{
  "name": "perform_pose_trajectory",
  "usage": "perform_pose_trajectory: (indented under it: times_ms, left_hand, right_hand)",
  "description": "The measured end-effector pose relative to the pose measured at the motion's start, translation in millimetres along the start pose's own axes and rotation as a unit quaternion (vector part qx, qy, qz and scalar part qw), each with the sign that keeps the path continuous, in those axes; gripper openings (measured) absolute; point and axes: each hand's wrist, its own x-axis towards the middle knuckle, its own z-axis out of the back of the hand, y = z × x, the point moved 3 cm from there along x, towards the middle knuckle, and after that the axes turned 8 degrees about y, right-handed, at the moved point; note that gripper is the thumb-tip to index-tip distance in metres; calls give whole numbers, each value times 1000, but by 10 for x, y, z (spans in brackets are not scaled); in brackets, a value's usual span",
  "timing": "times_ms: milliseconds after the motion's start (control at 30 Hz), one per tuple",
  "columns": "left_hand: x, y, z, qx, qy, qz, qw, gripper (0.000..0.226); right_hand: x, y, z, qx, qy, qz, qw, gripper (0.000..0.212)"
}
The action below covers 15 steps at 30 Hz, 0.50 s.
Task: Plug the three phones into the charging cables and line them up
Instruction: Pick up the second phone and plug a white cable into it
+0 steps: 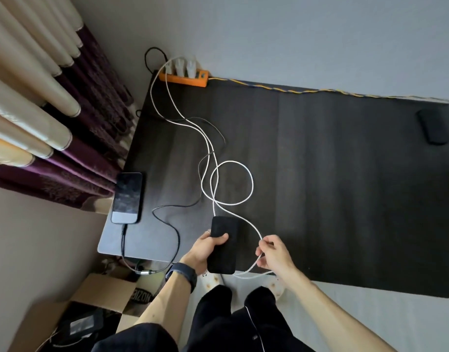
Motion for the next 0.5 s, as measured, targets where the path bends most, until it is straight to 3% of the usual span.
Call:
perform_pose_trajectory:
  times_ms: [100, 167, 233, 333, 500]
  left_hand:
    - [8, -60, -47, 8, 3, -13, 1000, 20]
    - [-31, -116, -46, 16, 13, -25, 999, 35]
    - [-129, -223, -54, 20, 30, -36, 999, 36]
    - [-339, -463, -116, 23, 51, -60, 997, 11]
    - [-708, -942, -330, 0, 35, -107, 994, 17]
  right_hand:
    - [16, 96, 288, 27, -64, 18, 997, 9]
    - [40, 139, 565, 5, -137, 31, 990, 7]
    - [64, 197, 871, -71, -218, 23, 973, 7]
    - [42, 346, 1284, -211, -270, 5, 939, 13]
    - [26, 714, 1705, -284, -323, 22, 903, 12]
